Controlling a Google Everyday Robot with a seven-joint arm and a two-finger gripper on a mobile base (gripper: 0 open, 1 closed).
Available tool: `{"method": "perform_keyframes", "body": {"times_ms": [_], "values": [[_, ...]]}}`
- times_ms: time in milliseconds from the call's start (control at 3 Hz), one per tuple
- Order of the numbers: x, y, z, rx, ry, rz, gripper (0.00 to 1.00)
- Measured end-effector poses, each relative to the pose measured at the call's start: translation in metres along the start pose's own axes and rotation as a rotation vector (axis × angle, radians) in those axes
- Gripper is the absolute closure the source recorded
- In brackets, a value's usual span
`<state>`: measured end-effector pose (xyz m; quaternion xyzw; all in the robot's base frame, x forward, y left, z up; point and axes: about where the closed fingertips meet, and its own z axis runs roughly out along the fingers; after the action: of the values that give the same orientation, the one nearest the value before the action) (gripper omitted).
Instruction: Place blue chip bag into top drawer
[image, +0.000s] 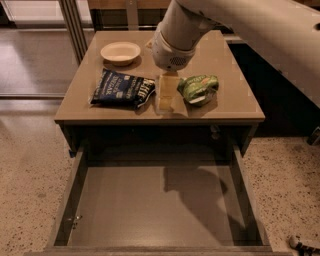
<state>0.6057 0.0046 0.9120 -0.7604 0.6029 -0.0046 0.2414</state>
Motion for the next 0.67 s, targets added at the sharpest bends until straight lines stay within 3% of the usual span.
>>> {"method": "perform_keyframes", "body": {"times_ms": [667], "values": [[-0.041,-0.022,0.043,-0.030,-0.094,-0.090,0.00]]}}
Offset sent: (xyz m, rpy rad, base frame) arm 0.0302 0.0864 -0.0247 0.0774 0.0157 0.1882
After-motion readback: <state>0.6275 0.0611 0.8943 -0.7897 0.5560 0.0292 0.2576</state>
